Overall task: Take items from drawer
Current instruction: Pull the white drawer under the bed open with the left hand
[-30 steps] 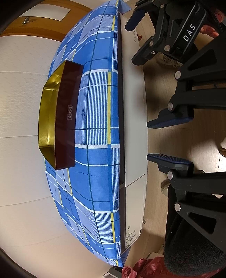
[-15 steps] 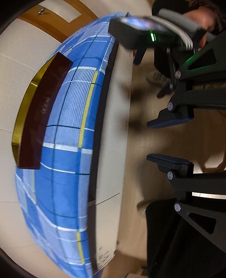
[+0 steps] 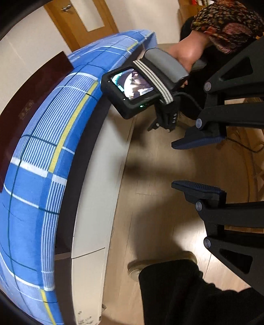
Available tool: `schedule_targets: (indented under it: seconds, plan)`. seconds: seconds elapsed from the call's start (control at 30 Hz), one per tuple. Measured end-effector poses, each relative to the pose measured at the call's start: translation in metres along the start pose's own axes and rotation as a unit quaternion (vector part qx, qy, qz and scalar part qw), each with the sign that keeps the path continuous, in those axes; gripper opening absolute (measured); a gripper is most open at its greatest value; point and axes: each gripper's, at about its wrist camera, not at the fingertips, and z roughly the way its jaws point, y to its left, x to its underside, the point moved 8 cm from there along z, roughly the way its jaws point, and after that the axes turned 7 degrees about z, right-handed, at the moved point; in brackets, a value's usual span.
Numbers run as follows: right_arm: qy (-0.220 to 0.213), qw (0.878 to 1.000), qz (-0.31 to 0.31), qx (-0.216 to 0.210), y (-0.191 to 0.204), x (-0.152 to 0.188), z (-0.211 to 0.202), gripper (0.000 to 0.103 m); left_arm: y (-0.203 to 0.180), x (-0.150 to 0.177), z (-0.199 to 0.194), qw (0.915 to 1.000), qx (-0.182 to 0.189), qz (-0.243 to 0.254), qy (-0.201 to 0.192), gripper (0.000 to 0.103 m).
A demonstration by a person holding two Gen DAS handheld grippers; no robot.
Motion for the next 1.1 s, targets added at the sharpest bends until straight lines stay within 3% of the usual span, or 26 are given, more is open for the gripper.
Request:
schedule_targets:
  seconds: [0.13, 0.33, 0.47, 0.53, 0.8, 0.93, 1.1]
  plan:
    - [-0.004, 0.999, -0.041, 0.025, -0.018, -0.005, 0.013, 0.103, 0.000, -0.001, 0.001, 0.9999, 0.005, 0.003, -0.011, 0.031]
    - [-0.005, 0.991, -0.123, 0.060, -0.025, -0.007, 0.034, 0.103, 0.005, 0.004, 0.013, 0.9997, 0.019, -0.003, 0.016, 0.031]
    - [-0.003, 0.989, -0.133, 0.061, -0.026, -0.012, 0.036, 0.103, 0.002, 0.001, 0.015, 0.9992, 0.036, -0.003, 0.014, 0.037]
    - [-0.001, 0.988, -0.140, 0.067, -0.026, -0.013, 0.038, 0.103, -0.001, 0.003, 0.020, 0.9992, 0.032, 0.006, 0.022, 0.042]
    - [0.000, 0.972, -0.202, 0.118, -0.015, -0.003, 0.038, 0.103, -0.004, 0.004, 0.018, 0.9989, 0.013, 0.021, 0.039, 0.043]
    - [-0.001, 0.977, -0.188, 0.104, -0.012, -0.002, 0.031, 0.103, 0.002, 0.005, 0.020, 0.9983, -0.011, 0.031, 0.047, 0.044]
    - [-0.003, 0.978, -0.189, 0.093, -0.011, 0.006, 0.025, 0.103, 0.002, -0.002, 0.026, 0.9938, -0.037, 0.081, 0.067, 0.060]
